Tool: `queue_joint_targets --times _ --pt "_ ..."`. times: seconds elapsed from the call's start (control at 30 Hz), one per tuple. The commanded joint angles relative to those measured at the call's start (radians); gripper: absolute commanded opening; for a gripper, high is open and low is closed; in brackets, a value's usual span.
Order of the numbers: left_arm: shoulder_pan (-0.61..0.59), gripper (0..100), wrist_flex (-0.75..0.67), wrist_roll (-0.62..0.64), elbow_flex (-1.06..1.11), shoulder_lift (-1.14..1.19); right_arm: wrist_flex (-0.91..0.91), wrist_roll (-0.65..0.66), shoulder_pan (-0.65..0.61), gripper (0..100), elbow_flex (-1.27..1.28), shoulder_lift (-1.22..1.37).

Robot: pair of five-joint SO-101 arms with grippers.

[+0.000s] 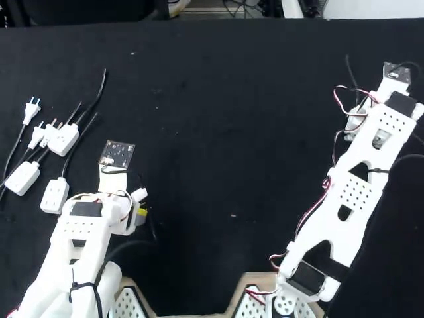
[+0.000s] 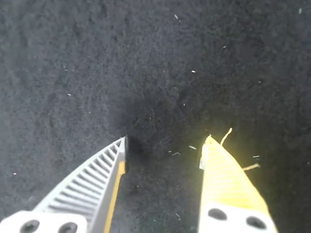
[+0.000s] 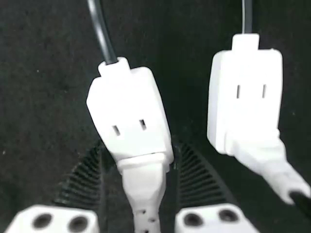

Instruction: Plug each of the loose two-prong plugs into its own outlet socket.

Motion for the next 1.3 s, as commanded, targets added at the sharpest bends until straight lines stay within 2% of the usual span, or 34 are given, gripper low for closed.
queue_joint_targets --times 0.0,0.13,0.3,0.4,0.67,1.27 --pt "0.001 25 -0.006 -0.002 -0.001 -0.009 -0.041 -0.008 -0.005 1.2 -0.058 -0.013" --pt "0.001 25 -0.008 -0.002 0.001 -0.009 -0.038 -0.008 -0.006 2.3 -0.058 -0.01" --pt "0.001 25 -0.008 -0.002 0.001 -0.009 -0.037 -0.008 -0.023 16.2 -0.058 -0.01" --pt "0.001 25 -0.008 -0.002 0.001 -0.009 -0.038 -0.002 -0.046 21.1 -0.058 -0.013" --pt "0.001 25 -0.008 -0.003 0.001 -0.009 -0.032 0.0 -0.104 21.2 -0.127 -0.016" --pt "0.001 25 -0.006 -0.003 0.001 -0.009 -0.025 0.0 -0.097 21.5 -0.159 -0.222"
